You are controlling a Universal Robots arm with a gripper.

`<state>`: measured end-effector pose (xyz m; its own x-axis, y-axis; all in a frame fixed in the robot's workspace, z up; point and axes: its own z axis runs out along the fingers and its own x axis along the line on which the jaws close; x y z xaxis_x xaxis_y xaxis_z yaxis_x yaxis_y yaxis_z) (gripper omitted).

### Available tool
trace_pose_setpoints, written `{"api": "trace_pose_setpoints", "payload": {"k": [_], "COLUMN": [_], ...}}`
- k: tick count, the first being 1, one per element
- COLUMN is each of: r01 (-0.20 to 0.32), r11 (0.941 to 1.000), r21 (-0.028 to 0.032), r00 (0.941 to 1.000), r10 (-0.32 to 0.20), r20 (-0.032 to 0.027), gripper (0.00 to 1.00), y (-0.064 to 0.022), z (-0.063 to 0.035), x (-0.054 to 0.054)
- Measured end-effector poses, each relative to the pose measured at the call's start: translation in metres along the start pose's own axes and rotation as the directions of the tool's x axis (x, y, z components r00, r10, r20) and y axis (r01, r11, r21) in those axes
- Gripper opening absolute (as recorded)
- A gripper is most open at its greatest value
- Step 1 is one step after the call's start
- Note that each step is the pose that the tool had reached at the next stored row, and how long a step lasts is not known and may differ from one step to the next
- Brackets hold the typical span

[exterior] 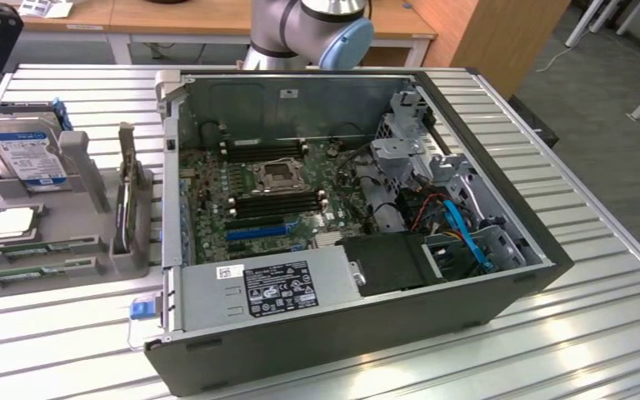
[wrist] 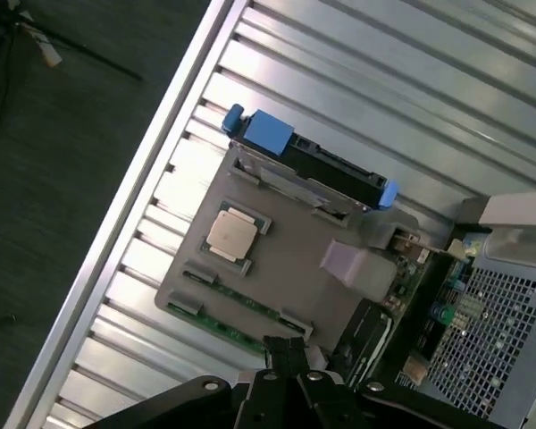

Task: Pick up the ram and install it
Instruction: 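Pick up the ram and move it above insertion slot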

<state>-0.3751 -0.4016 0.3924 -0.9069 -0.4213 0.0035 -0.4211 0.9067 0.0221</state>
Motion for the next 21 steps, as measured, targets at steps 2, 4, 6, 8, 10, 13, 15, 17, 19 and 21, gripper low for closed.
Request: {"api": "trace_pose_setpoints", "payload": {"k": [2, 4, 6, 8, 10, 13, 15, 17, 19, 21], "r01": [0.038, 0.073, 0.109, 0.146, 0.182, 0.235, 0.269, 0.305, 0.339, 0.374], "r11": [0.9993, 0.9973, 0.994, 0.9893, 0.9834, 0.972, 0.9631, 0.9523, 0.9407, 0.9275], "r21": [0.0001, 0.0001, 0.0002, 0.0002, 0.0002, 0.0002, 0.0, -0.0001, -0.0002, -0.0004], "r00": [0.9993, 0.9973, 0.994, 0.9893, 0.9834, 0.972, 0.9631, 0.9523, 0.9407, 0.9275], "r10": [-0.038, -0.073, -0.109, -0.146, -0.182, -0.235, -0.269, -0.305, -0.339, -0.374], "r20": [-0.0009, -0.0017, -0.0026, -0.0034, -0.0042, -0.0054, -0.0061, -0.007, -0.0078, -0.0087], "gripper": [0.11, 0.11, 0.11, 0.11, 0.11, 0.11, 0.11, 0.11, 0.11, 0.11], "y": [0.0, 0.0, 0.0, 0.0, 0.0, 0.0, 0.0, 0.0, 0.0, 0.0], "z": [0.0, 0.0, 0.0, 0.0, 0.0, 0.0, 0.0001, 0.0001, 0.0001, 0.0001], "x": [0.0, 0.0, 0.0, 0.0, 0.0, 0.0, 0.0, 0.0, 0.0, 0.0]}}
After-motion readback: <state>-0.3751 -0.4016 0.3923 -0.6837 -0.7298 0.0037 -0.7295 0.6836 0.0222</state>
